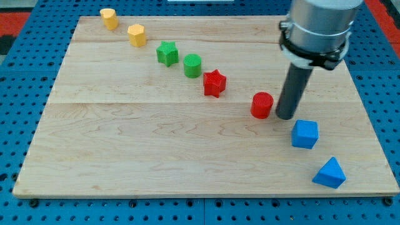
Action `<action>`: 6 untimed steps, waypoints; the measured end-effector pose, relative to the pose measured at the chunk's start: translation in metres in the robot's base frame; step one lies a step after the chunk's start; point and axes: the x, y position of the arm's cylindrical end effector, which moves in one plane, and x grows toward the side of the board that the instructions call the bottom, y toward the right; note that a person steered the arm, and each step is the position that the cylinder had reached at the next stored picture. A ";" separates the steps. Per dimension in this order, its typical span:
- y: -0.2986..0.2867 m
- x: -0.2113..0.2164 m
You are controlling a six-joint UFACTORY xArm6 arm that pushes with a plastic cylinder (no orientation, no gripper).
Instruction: Push the blue cube slightly to the left
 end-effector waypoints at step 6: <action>0.086 -0.029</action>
